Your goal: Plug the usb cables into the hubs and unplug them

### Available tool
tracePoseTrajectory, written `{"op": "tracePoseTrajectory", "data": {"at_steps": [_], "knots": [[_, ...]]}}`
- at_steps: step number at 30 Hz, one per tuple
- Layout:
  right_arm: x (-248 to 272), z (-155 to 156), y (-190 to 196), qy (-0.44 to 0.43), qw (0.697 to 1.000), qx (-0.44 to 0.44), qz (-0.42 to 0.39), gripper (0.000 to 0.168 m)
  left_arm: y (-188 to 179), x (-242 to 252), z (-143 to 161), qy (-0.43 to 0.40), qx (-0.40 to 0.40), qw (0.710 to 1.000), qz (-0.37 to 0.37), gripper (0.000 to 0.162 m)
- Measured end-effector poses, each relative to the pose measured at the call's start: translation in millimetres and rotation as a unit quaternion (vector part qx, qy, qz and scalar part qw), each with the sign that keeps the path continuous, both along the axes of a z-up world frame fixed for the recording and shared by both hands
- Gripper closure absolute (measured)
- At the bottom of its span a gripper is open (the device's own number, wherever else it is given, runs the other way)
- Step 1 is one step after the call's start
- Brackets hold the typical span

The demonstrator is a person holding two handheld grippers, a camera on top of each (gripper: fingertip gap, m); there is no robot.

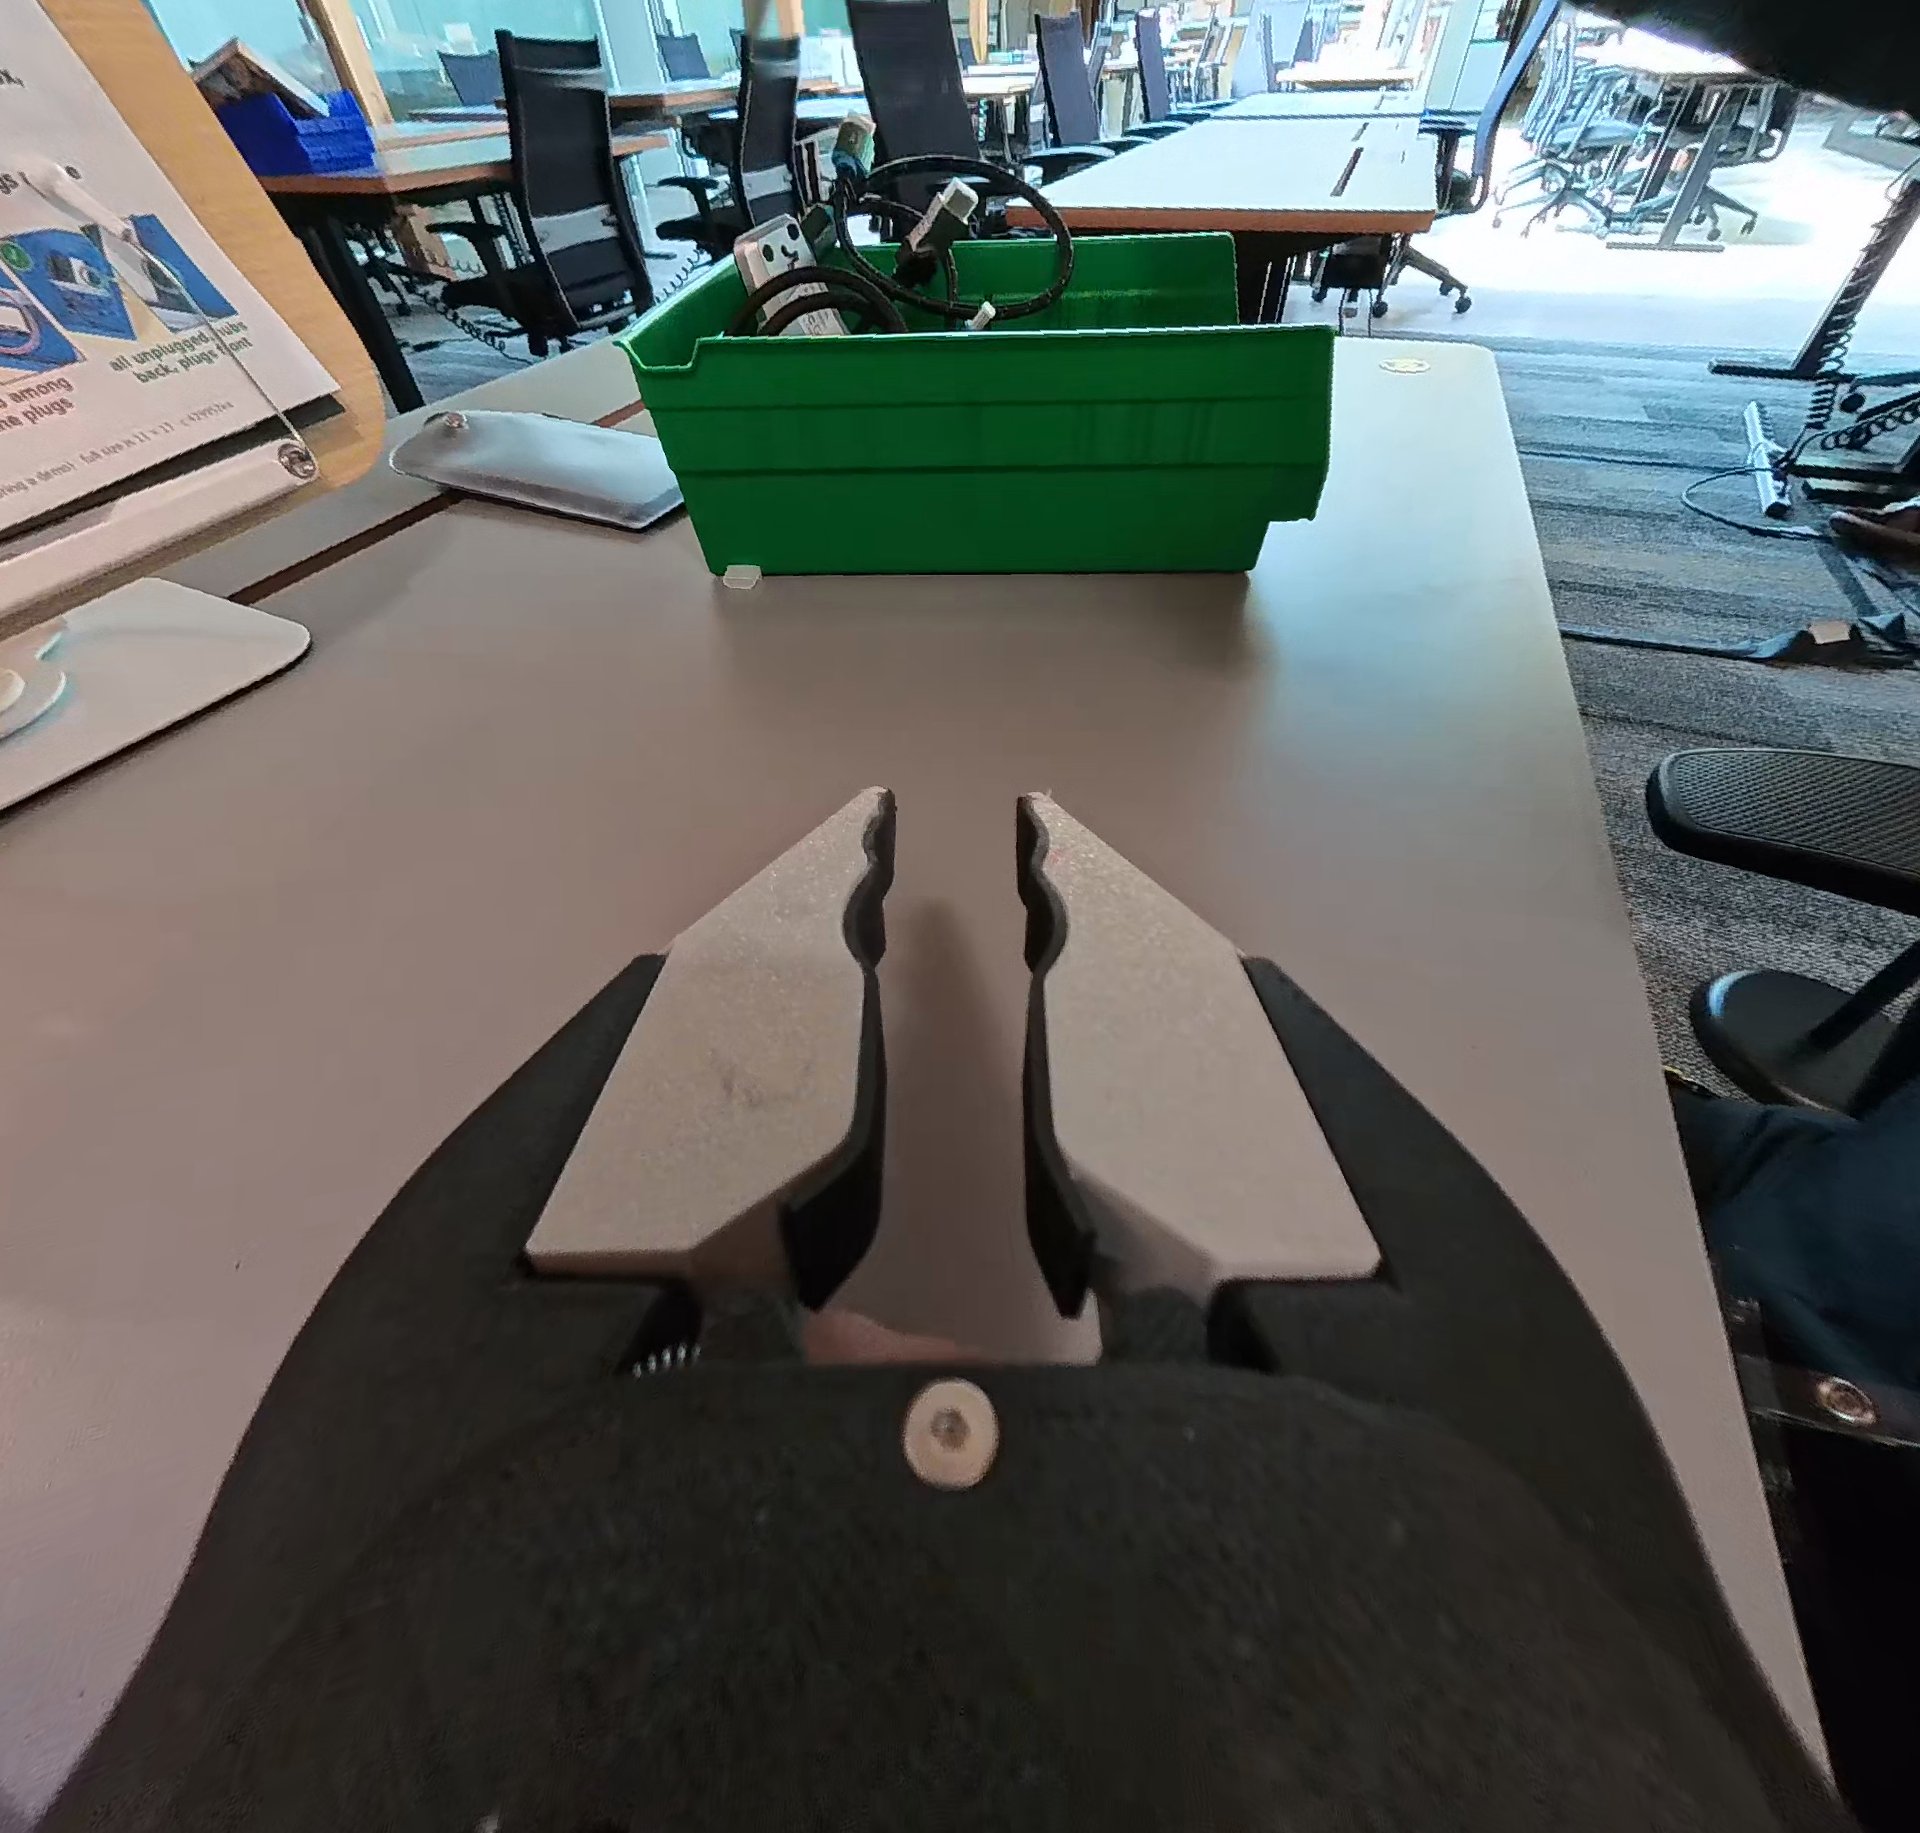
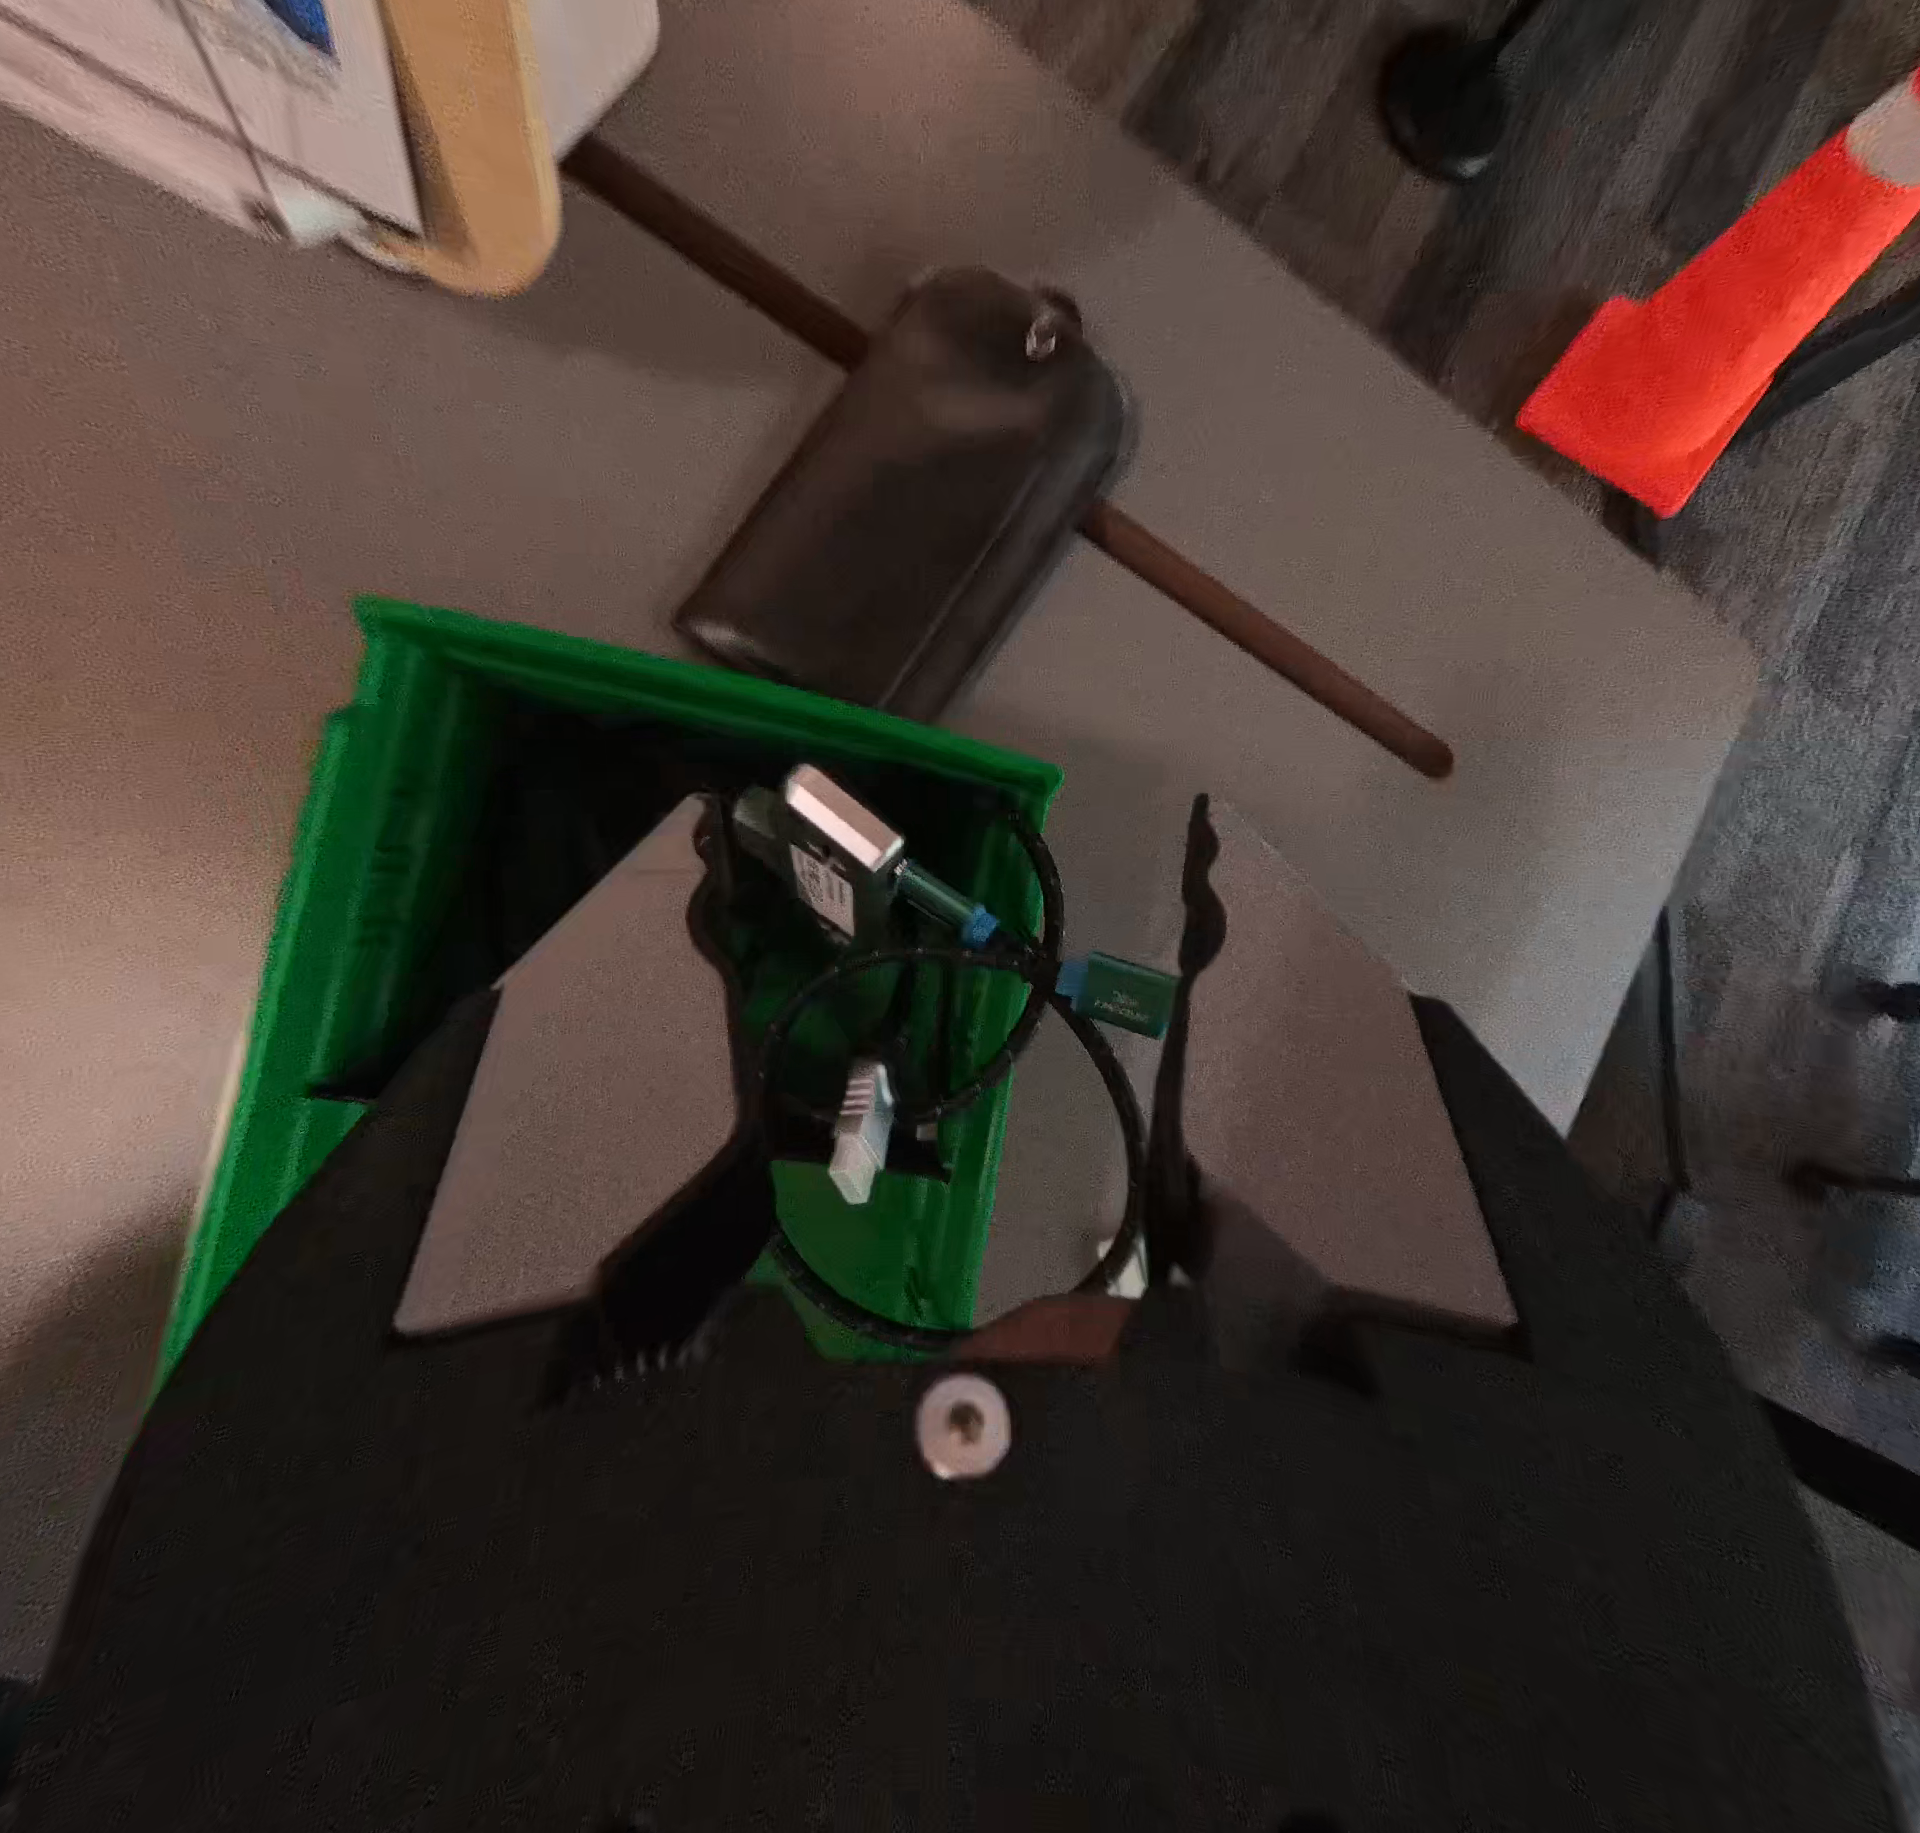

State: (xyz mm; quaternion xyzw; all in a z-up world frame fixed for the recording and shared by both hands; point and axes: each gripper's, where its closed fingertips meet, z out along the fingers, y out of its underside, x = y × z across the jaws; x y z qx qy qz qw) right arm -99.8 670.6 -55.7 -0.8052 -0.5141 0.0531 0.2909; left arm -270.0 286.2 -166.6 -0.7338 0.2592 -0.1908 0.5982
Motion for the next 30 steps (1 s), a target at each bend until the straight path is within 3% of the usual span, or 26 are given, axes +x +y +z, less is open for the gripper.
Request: {"op": "tracePoseTrajectory", "data": {"at_steps": [3,6,8,13,18,21,24,26,30], "knots": [[-17,57,-34,0.156,0.987,0.045,0.011,0.093,0,0,0,0.004,0.003,1.0,0.002,0.141],[-36,88,-119,0.304,0.948,0.023,0.091,0.095,-1,0,0,0.0,-0.001,1.0,0.009,0.139],[-45,89,-180,0.367,0.918,0.007,0.147,0.096,-4,2,-2,0.006,-0.009,1.0,0.016,0.137],[-74,35,-283,0.449,0.87,-0.001,0.203,0.105,-22,7,-3,0.028,-0.034,0.998,0.049,0.123],[-116,-41,-318,0.428,0.878,-0.027,0.214,0.104,-57,-32,39,0.051,-0.054,0.991,0.11,0.118],[-133,-70,-326,0.41,0.883,-0.043,0.226,0.106,-77,-136,58,0.123,-0.103,0.952,0.259,0.119],[-142,-89,-333,0.418,0.876,-0.063,0.233,0.109,-110,-257,69,0.207,-0.153,0.878,0.403,0.122],[-146,-102,-341,0.411,0.875,-0.095,0.237,0.107,-131,-309,60,0.237,-0.207,0.836,0.45,0.119],[-145,-108,-349,0.388,0.883,-0.08,0.253,0.109,-136,-348,33,0.287,-0.256,0.796,0.466,0.118]]}}
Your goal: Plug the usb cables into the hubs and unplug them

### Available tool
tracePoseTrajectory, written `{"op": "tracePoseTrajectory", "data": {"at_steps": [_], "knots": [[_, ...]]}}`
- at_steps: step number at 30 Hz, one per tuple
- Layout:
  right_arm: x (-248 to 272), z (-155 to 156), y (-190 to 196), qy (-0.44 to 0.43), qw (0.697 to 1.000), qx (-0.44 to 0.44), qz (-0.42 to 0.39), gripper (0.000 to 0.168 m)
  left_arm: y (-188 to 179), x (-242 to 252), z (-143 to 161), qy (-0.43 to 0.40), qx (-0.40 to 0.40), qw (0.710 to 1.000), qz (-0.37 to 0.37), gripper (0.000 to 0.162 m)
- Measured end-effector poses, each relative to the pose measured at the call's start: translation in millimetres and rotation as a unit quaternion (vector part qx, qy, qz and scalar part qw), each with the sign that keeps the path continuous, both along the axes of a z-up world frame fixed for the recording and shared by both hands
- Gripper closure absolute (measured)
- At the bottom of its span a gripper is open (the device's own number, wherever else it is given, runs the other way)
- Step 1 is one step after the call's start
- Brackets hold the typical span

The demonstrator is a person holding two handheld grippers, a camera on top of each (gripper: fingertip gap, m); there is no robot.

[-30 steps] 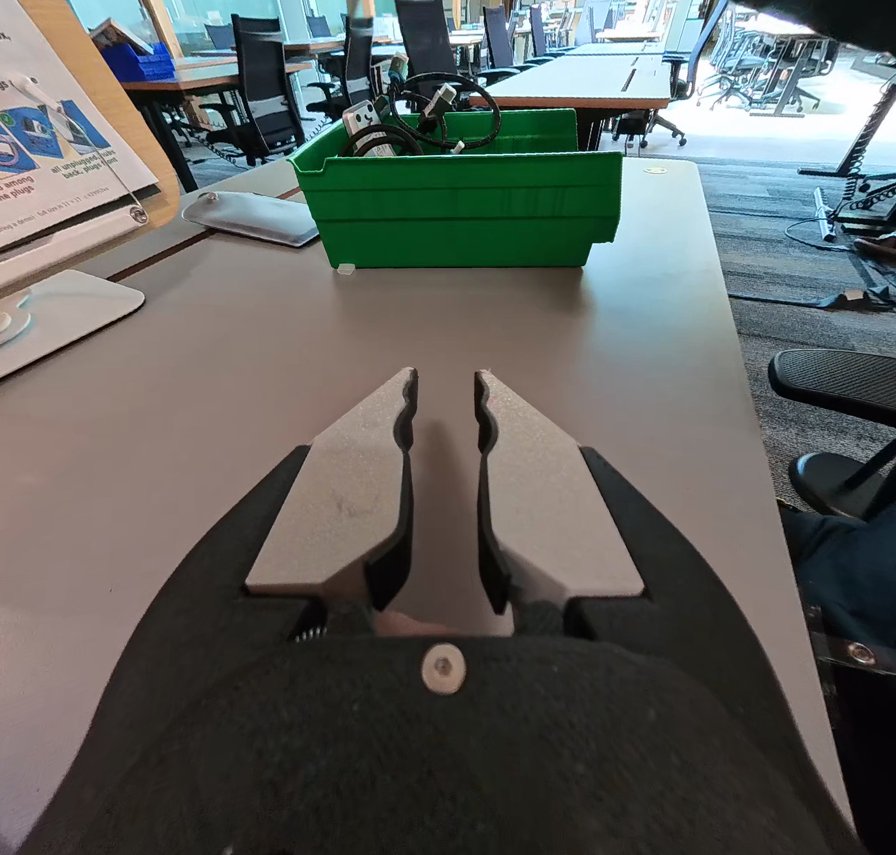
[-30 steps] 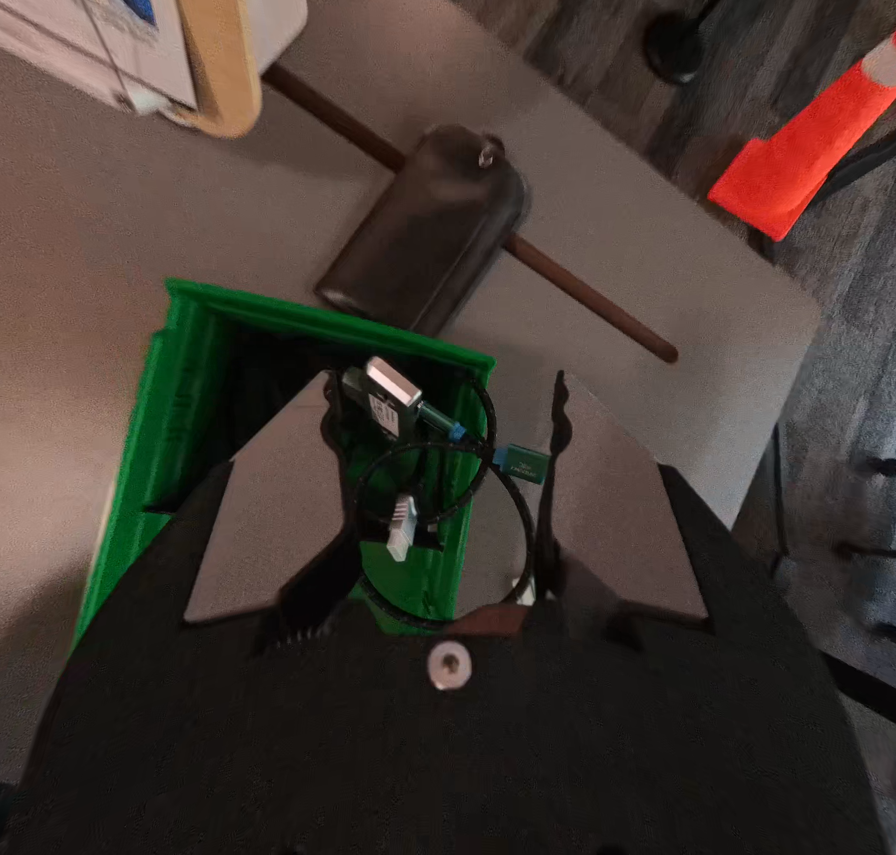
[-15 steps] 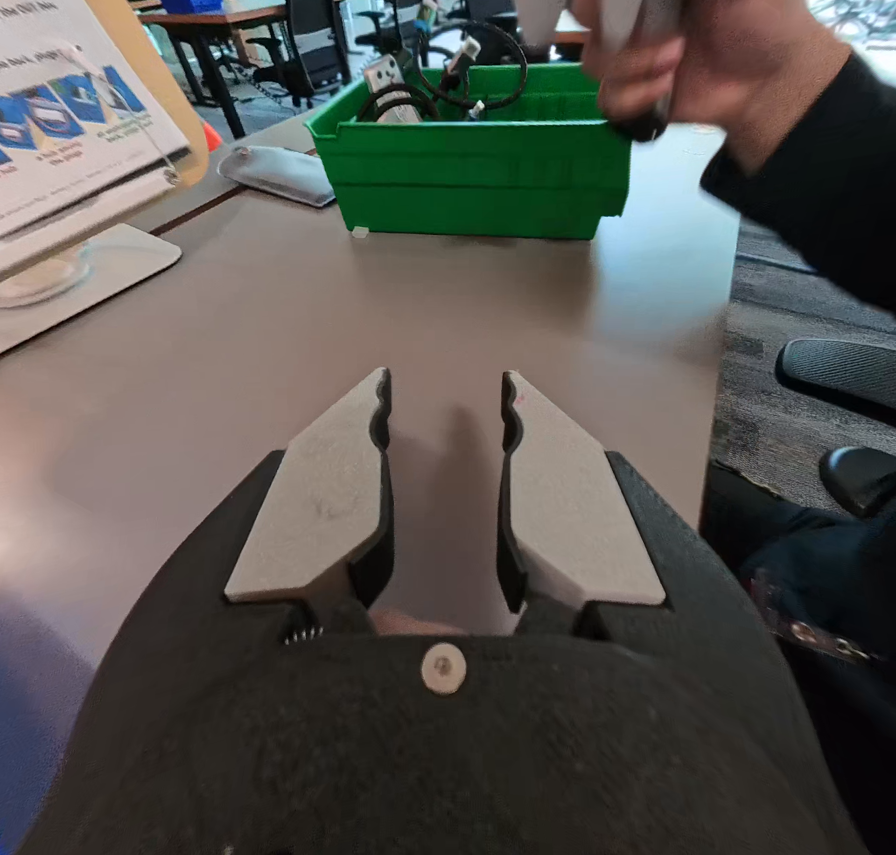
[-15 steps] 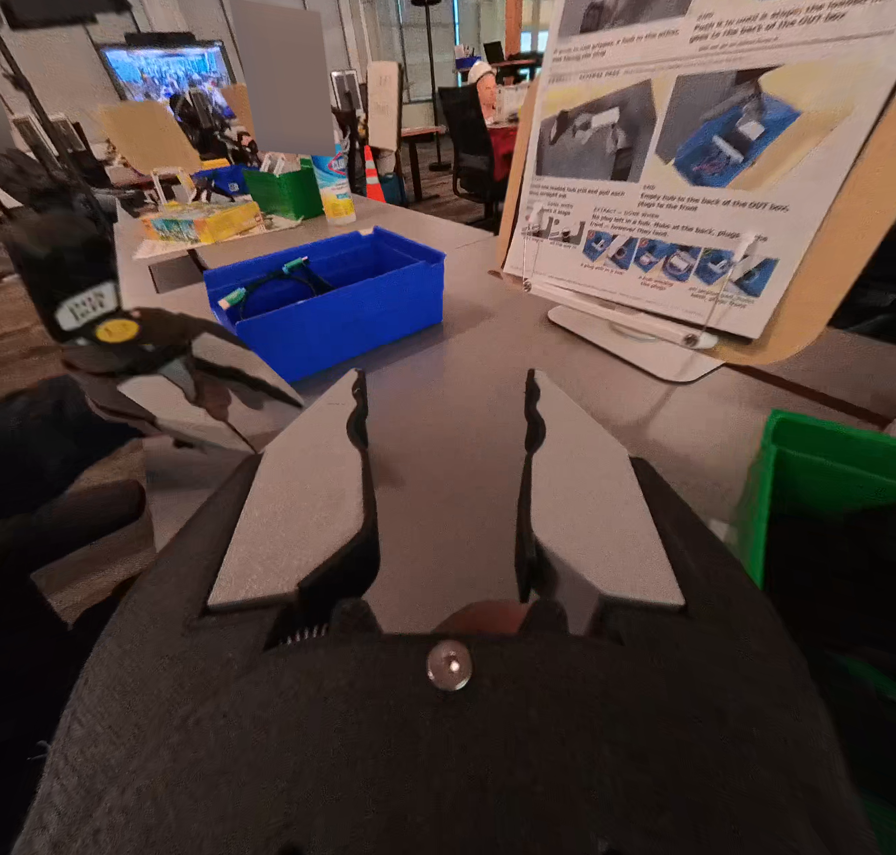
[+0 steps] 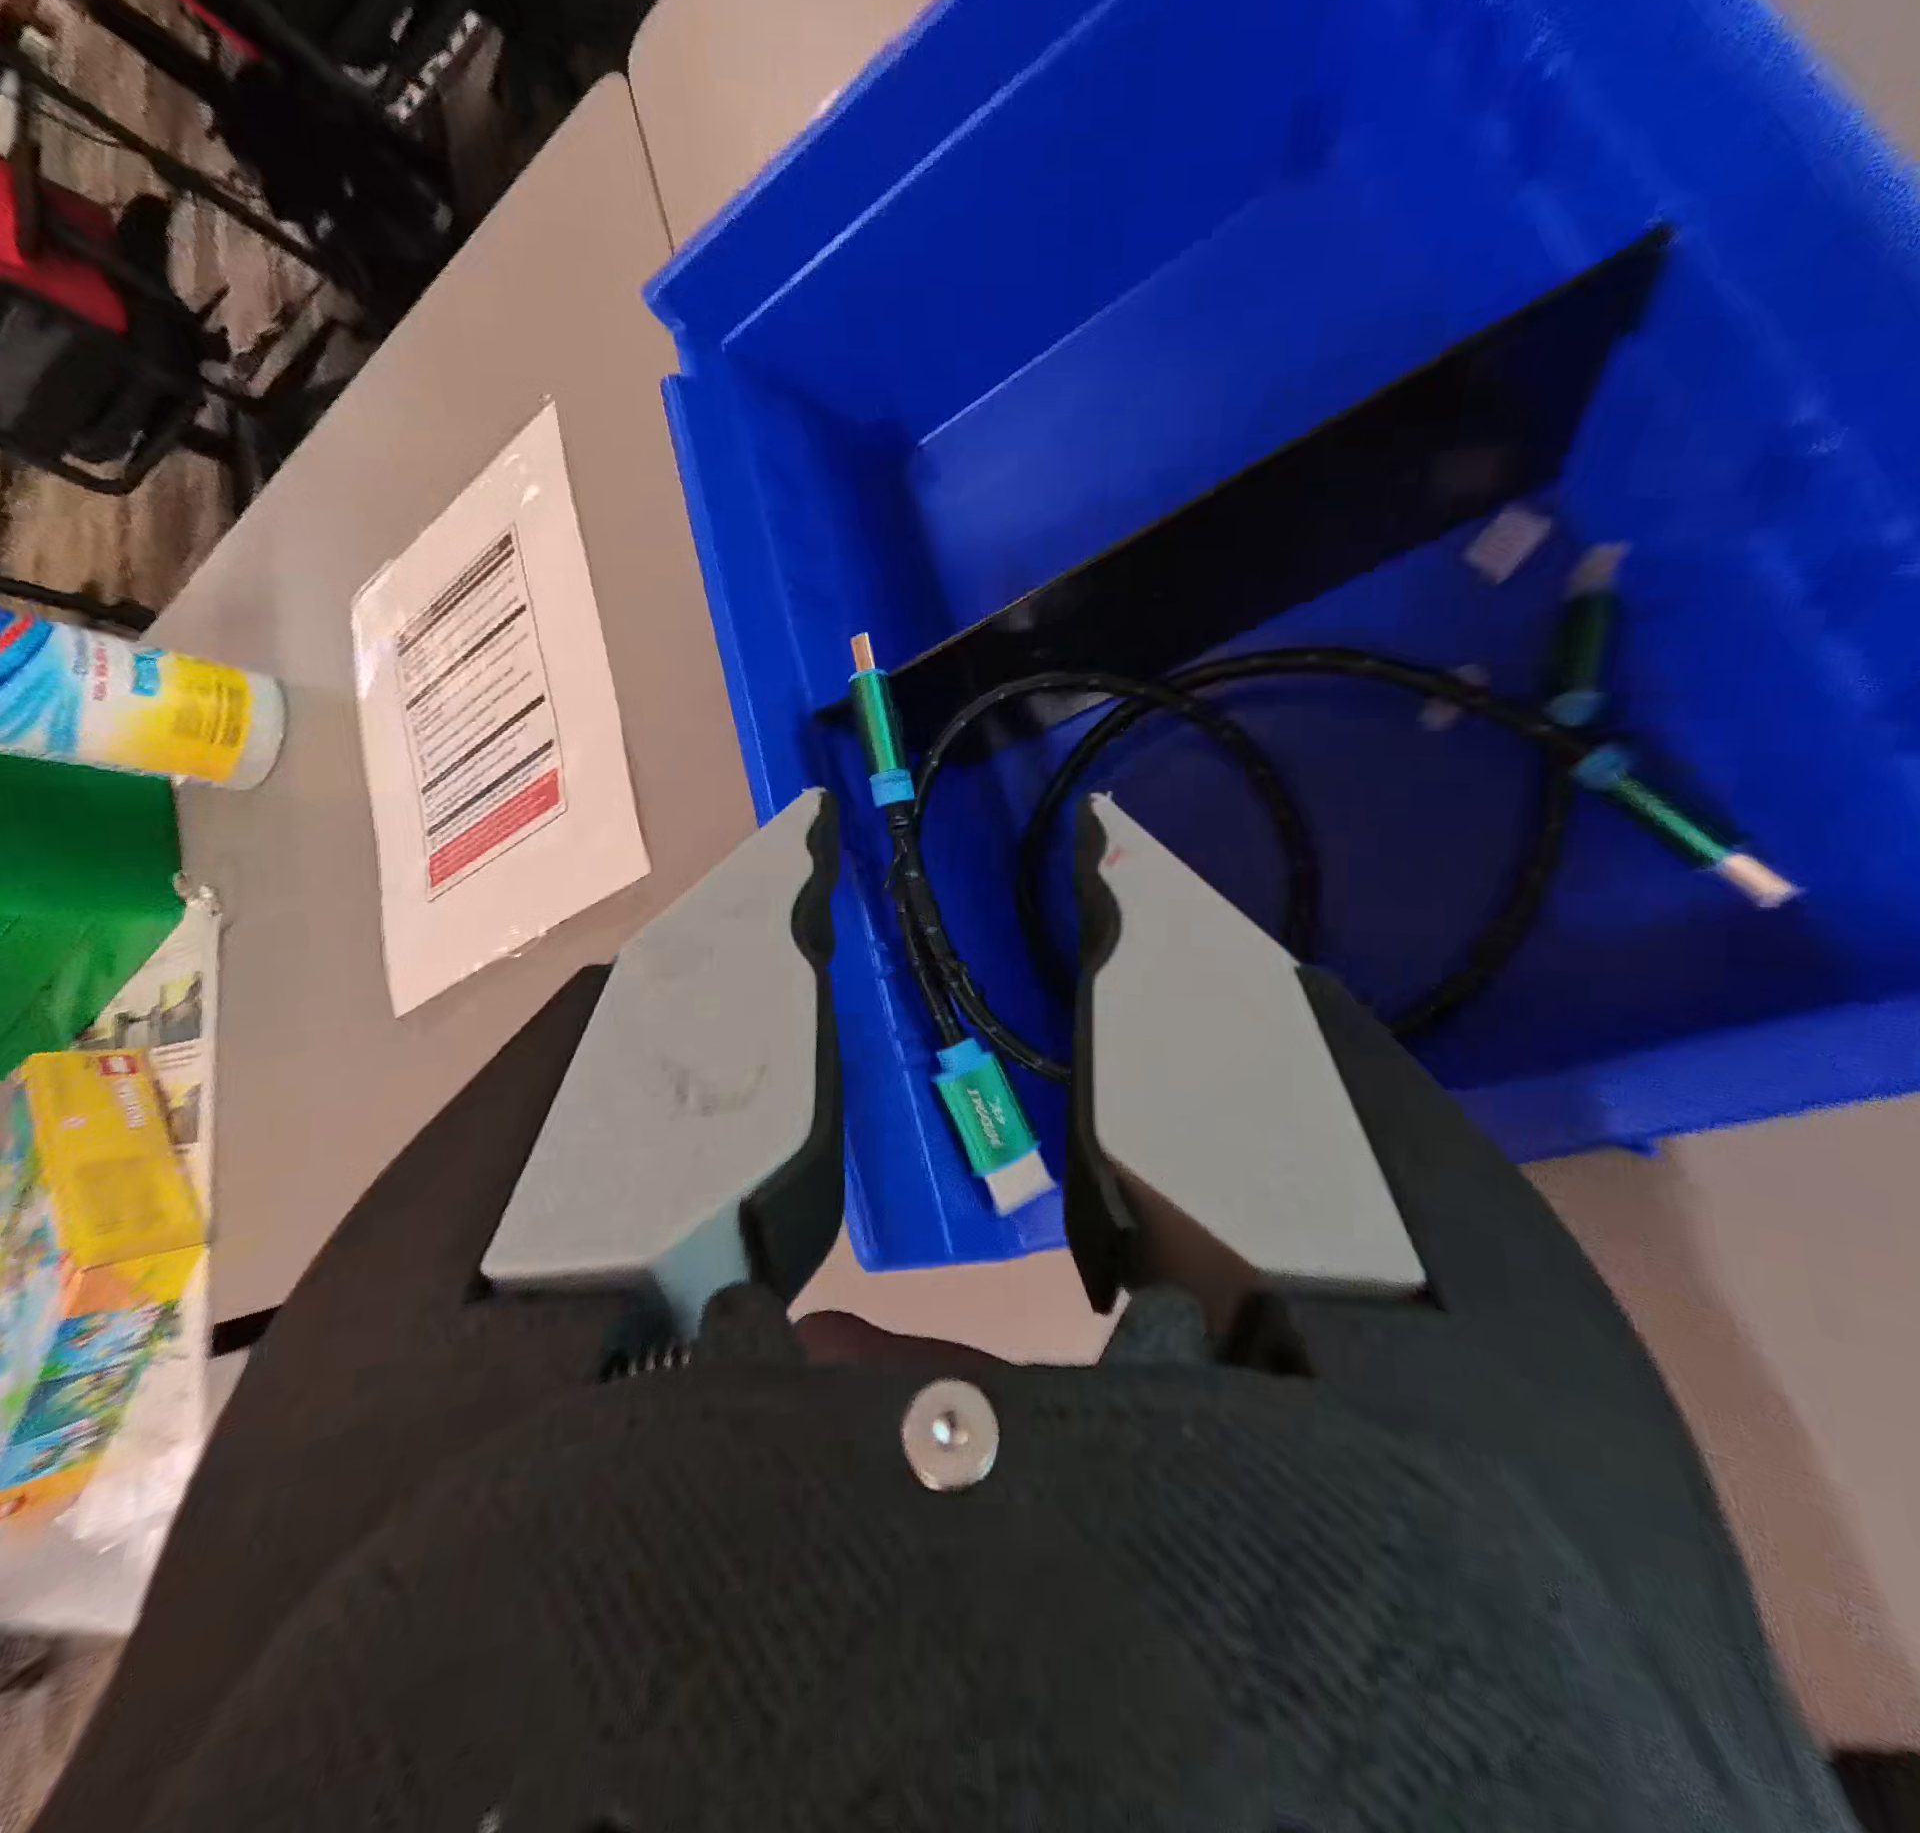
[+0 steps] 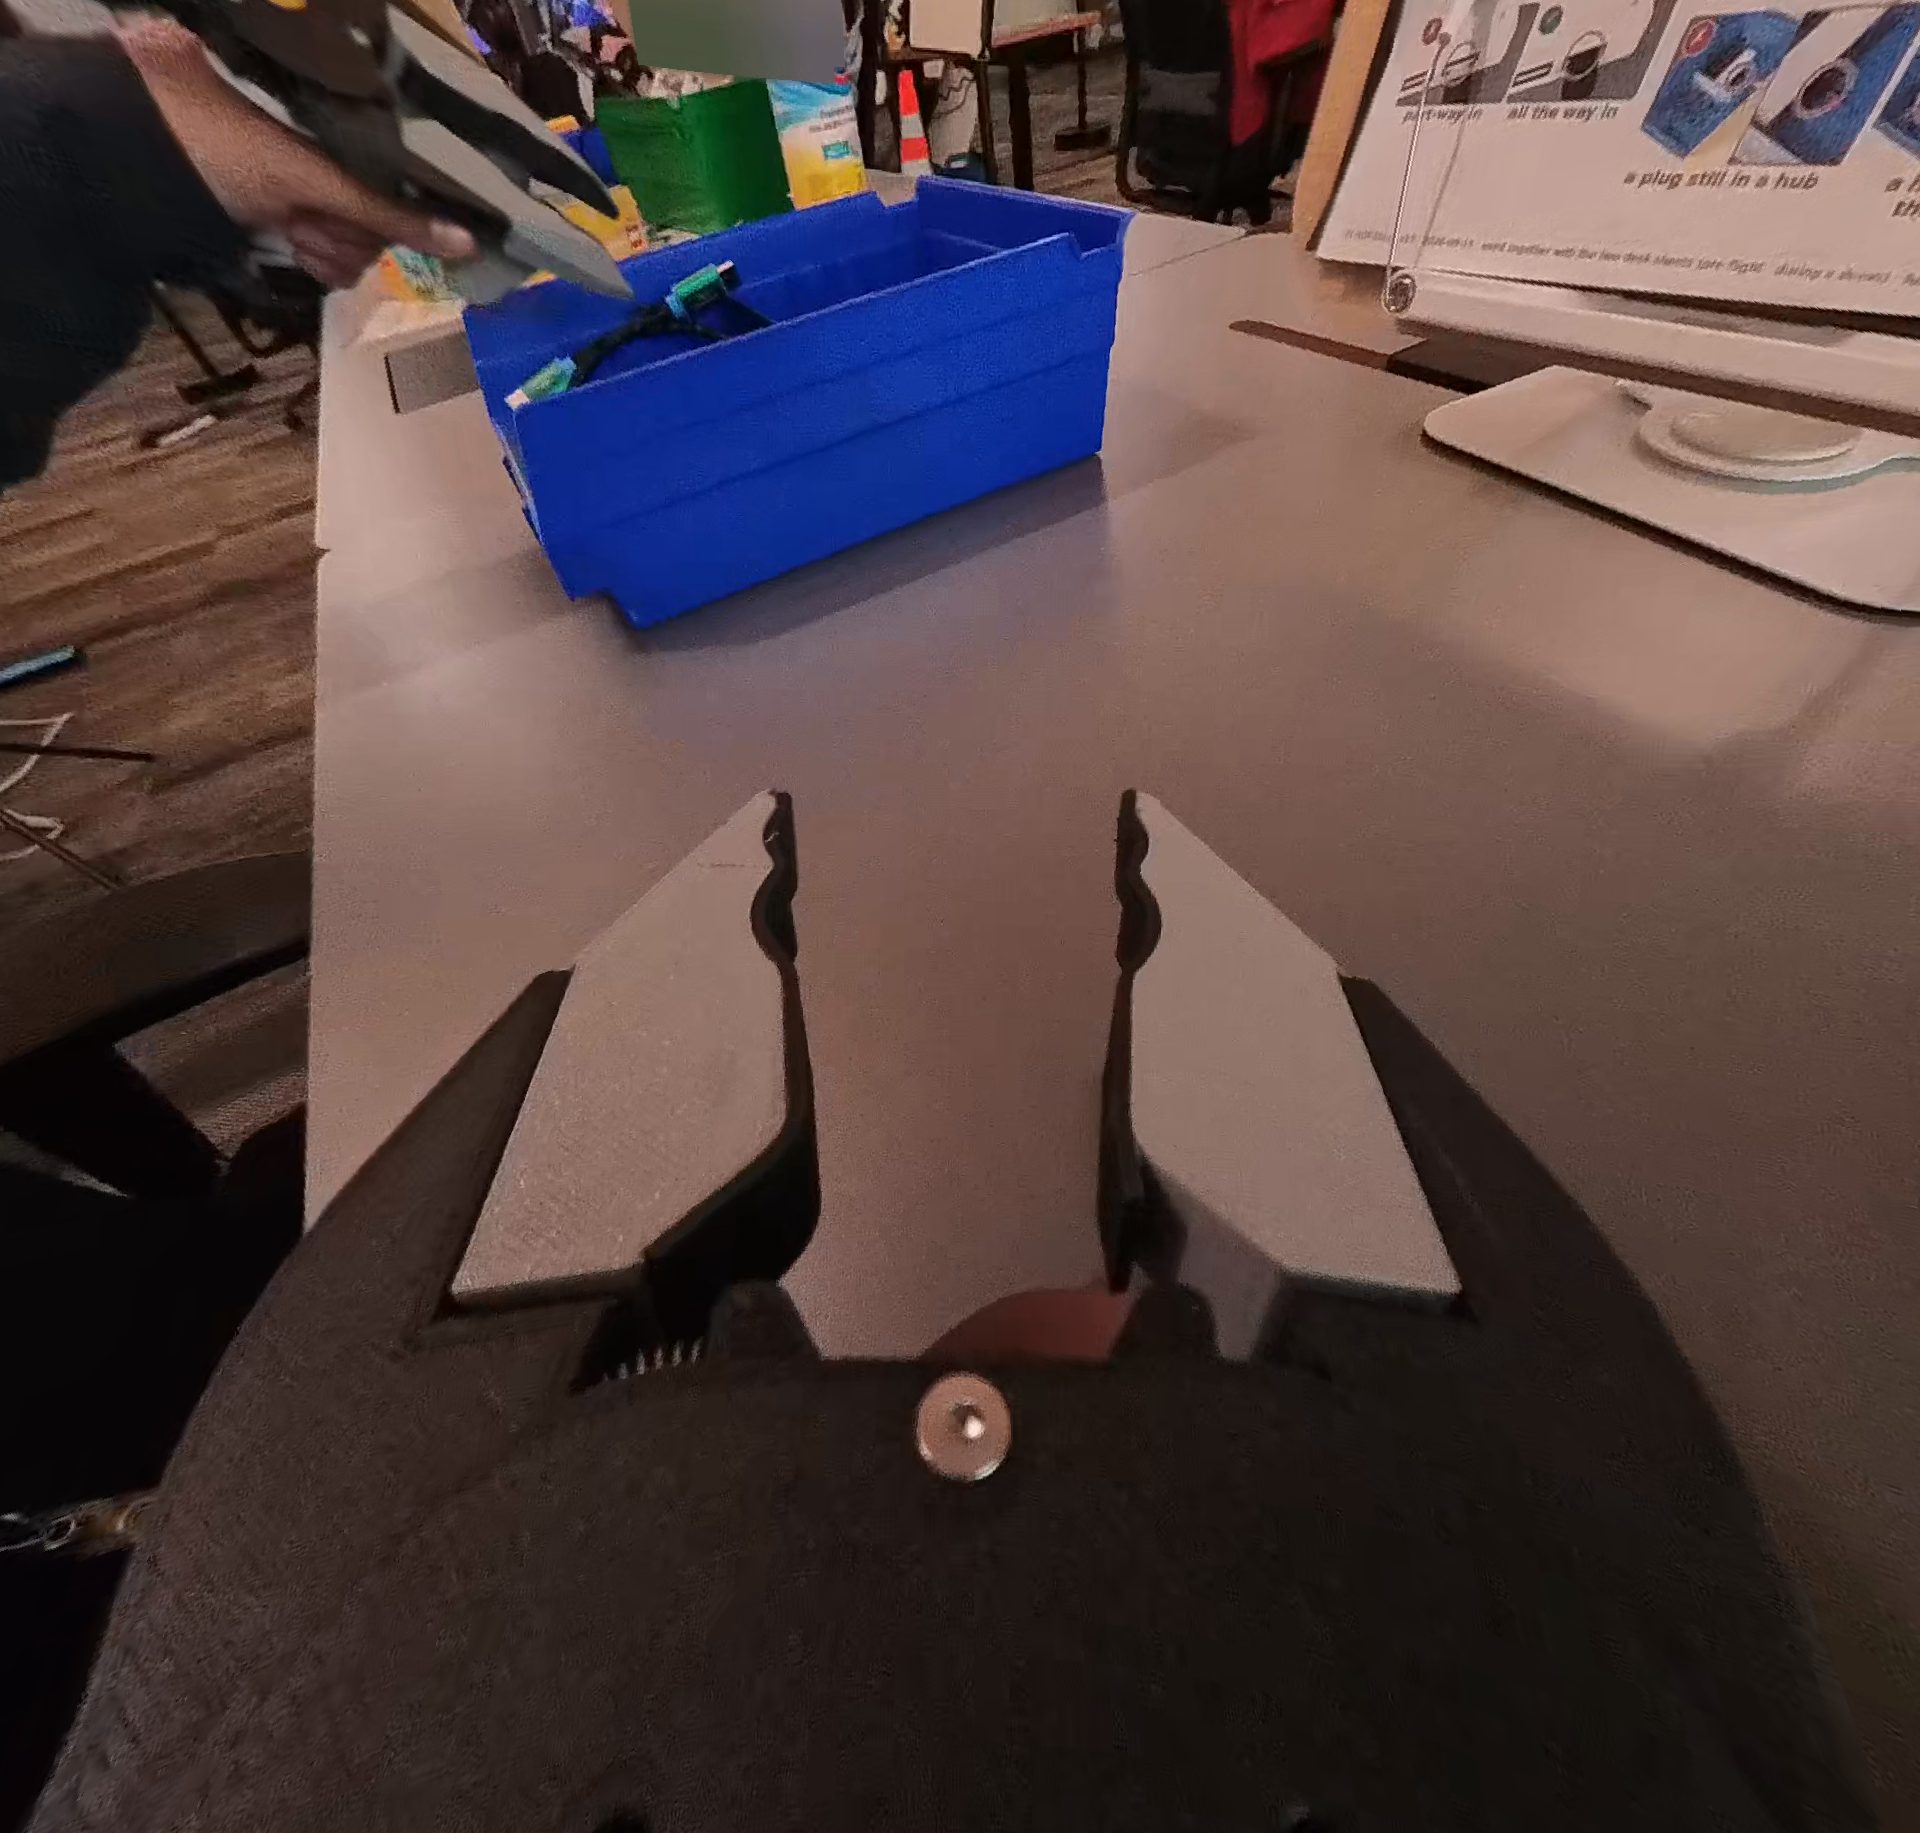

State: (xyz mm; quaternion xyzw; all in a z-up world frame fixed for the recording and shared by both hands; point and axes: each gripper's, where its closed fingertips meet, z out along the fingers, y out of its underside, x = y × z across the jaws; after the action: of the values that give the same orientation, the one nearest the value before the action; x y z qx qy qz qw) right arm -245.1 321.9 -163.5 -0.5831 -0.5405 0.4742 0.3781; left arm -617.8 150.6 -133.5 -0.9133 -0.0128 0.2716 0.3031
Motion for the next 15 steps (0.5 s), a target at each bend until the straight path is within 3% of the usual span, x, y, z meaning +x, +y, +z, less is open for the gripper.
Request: {"op": "tracePoseTrajectory", "data": {"at_steps": [3,6,7,12,15], "knots": [[3,4,-3,0.011,1.0,0.002,0.001,0.109,1,-18,-23,0.072,-0.07,0.995,0.015,0.116],[6,6,-2,0.019,1.0,-0.015,0.002,0.109,-9,-40,-39,0.177,-0.157,0.971,0.03,0.116],[7,8,-2,0.023,1.0,-0.019,0.002,0.109,-9,-45,-42,0.207,-0.176,0.962,0.023,0.129],[7,12,-4,0.035,0.999,-0.029,0.006,0.109,-5,-58,-44,0.302,-0.228,0.926,0.007,0.146],[6,11,-6,0.03,0.999,-0.024,0.005,0.11,2,-58,-27,0.299,-0.197,0.934,-0.001,0.15]]}}
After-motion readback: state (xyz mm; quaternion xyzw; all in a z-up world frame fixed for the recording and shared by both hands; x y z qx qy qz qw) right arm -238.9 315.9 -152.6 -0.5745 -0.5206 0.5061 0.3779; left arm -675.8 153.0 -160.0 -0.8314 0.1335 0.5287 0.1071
